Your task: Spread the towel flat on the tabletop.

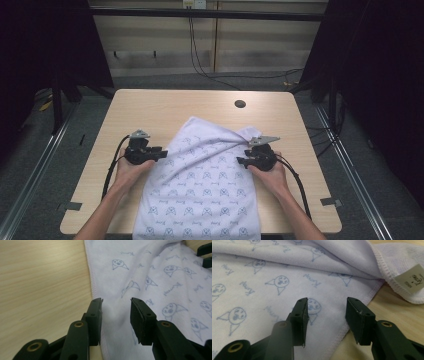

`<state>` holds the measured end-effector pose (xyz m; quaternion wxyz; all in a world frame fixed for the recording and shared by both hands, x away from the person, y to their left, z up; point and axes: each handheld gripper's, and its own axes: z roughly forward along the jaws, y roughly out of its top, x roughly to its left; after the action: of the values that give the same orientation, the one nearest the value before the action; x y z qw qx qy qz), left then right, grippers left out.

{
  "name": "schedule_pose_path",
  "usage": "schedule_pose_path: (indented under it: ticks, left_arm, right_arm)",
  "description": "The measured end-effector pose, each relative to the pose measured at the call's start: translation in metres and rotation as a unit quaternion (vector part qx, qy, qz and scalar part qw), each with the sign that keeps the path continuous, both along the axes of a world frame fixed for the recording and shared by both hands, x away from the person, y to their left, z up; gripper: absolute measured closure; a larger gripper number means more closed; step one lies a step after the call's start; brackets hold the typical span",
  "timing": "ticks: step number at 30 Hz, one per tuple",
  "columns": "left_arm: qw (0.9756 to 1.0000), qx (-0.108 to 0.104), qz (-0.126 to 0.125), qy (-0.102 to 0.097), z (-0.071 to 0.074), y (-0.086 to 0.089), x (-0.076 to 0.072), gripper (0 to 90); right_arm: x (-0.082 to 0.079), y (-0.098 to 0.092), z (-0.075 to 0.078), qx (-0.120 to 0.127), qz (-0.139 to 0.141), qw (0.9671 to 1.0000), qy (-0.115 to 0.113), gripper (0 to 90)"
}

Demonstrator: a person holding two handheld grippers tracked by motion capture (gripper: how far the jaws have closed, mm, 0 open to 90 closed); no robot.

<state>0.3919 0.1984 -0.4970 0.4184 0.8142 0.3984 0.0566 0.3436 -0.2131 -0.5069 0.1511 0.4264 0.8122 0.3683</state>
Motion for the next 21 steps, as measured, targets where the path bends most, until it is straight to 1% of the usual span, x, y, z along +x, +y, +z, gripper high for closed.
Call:
schedule_pose_path:
  ticks: [1, 2, 3, 4, 5, 6, 7, 8, 9, 10, 11, 12, 13, 15, 16, 17, 18, 20, 21]
  left_arm:
    - [0.9998, 0.019, -0.003, 0.002, -0.004, -0.006, 0.003, 62.2]
    - [0.9998, 0.022, -0.004, 0.002, -0.006, -0.010, 0.004, 62.8]
    - [0.9997, 0.022, -0.011, -0.005, -0.007, -0.013, 0.004, 65.5]
    - [0.9991, 0.037, -0.001, -0.019, -0.008, -0.016, 0.002, 71.2]
    - [0.9983, 0.051, -0.004, -0.026, -0.007, -0.017, 0.001, 82.1]
    - [0.9978, 0.059, -0.008, -0.027, -0.006, -0.018, 0.001, 85.4]
    - [0.9974, 0.068, -0.005, -0.023, -0.004, -0.017, 0.001, 86.6]
    - [0.9967, 0.078, 0.001, -0.024, -0.003, -0.015, 0.000, 87.0]
    - [0.9966, 0.080, 0.003, -0.021, -0.002, -0.011, -0.001, 87.2]
    - [0.9967, 0.075, 0.020, -0.022, -0.003, -0.004, -0.002, 87.3]
    - [0.9970, 0.070, 0.028, -0.019, -0.003, 0.001, -0.004, 87.3]
    - [0.9982, 0.051, 0.030, -0.005, -0.003, 0.010, -0.005, 87.3]
    - [0.9990, 0.037, 0.027, 0.002, -0.004, 0.018, -0.009, 87.3]
    - [0.9994, 0.018, 0.025, 0.015, -0.006, 0.024, -0.021, 87.2]
    - [0.9995, 0.015, 0.022, 0.019, -0.005, 0.025, -0.028, 86.7]
    - [0.9995, 0.020, 0.016, 0.021, -0.004, 0.027, -0.035, 86.0]
    - [0.9995, 0.023, 0.011, 0.018, -0.003, 0.027, -0.042, 84.9]
    - [0.9996, 0.024, 0.003, 0.012, -0.001, 0.031, -0.052, 82.8]
    - [0.9997, 0.019, 0.003, 0.015, -0.001, 0.033, -0.056, 81.4]
  right_arm:
    - [-0.002, 0.000, -0.002, -0.001, -0.001, 0.9999, -0.011, 54.5]
    - [-0.005, 0.001, -0.003, -0.007, 0.004, 0.9998, -0.019, 58.3]
    - [-0.005, 0.000, -0.002, -0.006, 0.006, 0.9998, -0.018, 64.0]
    - [-0.006, 0.001, -0.001, -0.005, 0.008, 0.9999, -0.011, 71.9]
    - [-0.007, 0.001, 0.000, -0.005, 0.014, 0.9999, -0.006, 79.0]
    - [-0.008, 0.001, 0.001, -0.002, 0.018, 0.9998, -0.001, 82.7]
    - [-0.008, 0.000, 0.001, 0.002, 0.019, 0.9998, 0.005, 85.0]
    - [-0.008, -0.001, 0.002, -0.001, 0.018, 0.9998, 0.008, 85.5]
    - [-0.008, -0.003, 0.003, -0.004, 0.017, 0.9998, 0.011, 85.7]
    - [-0.009, -0.006, 0.004, -0.006, 0.014, 0.9998, 0.014, 85.8]
    - [-0.010, -0.010, 0.005, -0.012, 0.013, 0.9998, 0.013, 86.0]
    - [-0.011, -0.013, 0.006, -0.009, 0.012, 0.9998, 0.015, 86.0]
    - [-0.013, -0.016, 0.006, -0.006, 0.012, 0.9998, 0.016, 86.1]
    - [-0.018, -0.020, 0.009, 0.002, 0.015, 0.9998, 0.015, 86.1]
    - [-0.021, -0.019, 0.010, -0.003, 0.021, 0.9997, 0.012, 85.9]
    - [-0.025, -0.016, 0.012, -0.011, 0.024, 0.9996, 0.014, 85.7]
    - [-0.028, -0.014, 0.013, -0.016, 0.025, 0.9994, 0.017, 85.5]
    - [-0.037, -0.013, 0.014, -0.021, 0.036, 0.9990, 0.017, 84.9]
    - [-0.041, -0.014, 0.014, -0.015, 0.039, 0.9990, 0.015, 84.4]
